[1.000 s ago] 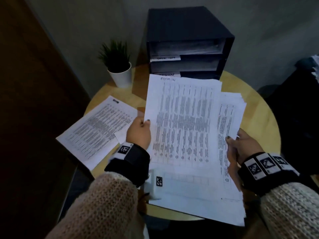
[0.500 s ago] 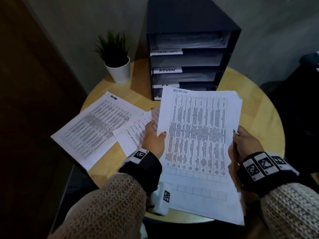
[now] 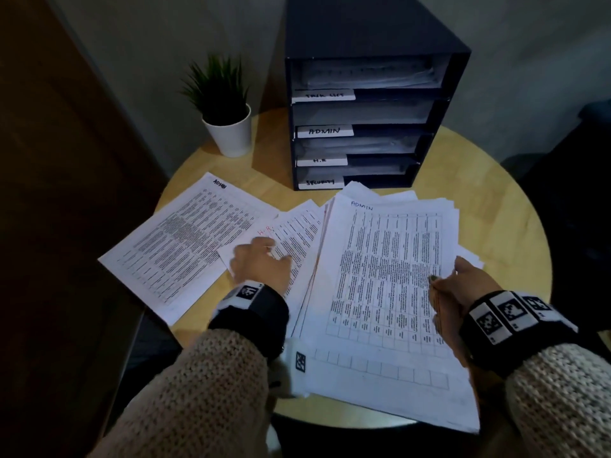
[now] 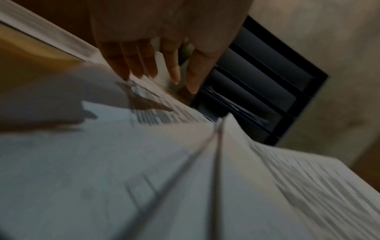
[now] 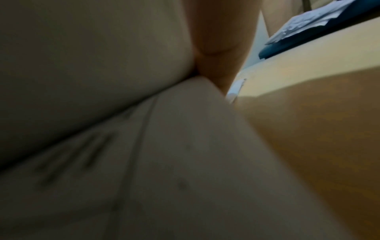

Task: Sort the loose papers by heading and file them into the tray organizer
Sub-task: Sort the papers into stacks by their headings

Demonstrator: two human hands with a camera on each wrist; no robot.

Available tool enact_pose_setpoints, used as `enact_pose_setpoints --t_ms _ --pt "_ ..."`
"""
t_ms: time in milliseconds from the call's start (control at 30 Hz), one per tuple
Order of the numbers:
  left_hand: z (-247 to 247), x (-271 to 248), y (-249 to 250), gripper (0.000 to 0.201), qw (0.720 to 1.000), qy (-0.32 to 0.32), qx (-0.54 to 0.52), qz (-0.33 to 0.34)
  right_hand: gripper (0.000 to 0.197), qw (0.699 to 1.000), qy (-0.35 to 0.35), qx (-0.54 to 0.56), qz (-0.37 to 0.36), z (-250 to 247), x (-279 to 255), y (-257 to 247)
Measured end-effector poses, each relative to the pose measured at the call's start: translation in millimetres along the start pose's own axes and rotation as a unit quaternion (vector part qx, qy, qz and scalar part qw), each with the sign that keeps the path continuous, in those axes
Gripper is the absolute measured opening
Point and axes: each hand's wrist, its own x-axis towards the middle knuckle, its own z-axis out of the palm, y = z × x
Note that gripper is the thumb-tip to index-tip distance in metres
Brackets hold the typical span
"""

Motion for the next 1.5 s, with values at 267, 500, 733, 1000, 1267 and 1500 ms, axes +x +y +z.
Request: enact_pose_setpoints --t_ms 267,500,733,1000,1267,1500 --pt "-28.1 38.7 -41.6 0.069 0.945 0.048 -0.225 -0.231 0.043 0.996 0.015 -0.092 -0.007 -1.4 0.7 -4.4" --pt "-18.2 20.1 -25.2 0.046 0.977 -0.036 -0.169 -0.127 0.025 0.998 0.005 -0.064 -0.007 -6.1 6.7 2.8" --pt "-6.9 -24.8 17.1 0.039 0.958 -0.096 -0.268 0.041 0.028 1.0 0.006 -0.027 -0.006 -12.2 9.4 9.3" --pt "22.2 -28.2 20.0 0.026 0.939 -0.114 -0.318 0.058 0.022 0.999 0.006 -0.036 -0.001 -14.7 6.7 6.8" --pt "25.3 -18.3 16.6 0.052 0.97 -0.133 -0.205 -0.007 0.025 0.999 -0.004 -0.024 0.023 -13.5 8.0 8.3" --pt "23.6 -23.7 21.9 0.079 0.948 -0.099 -0.302 0.028 0.02 1.0 -0.005 0.003 0.022 -13.8 10.3 10.0"
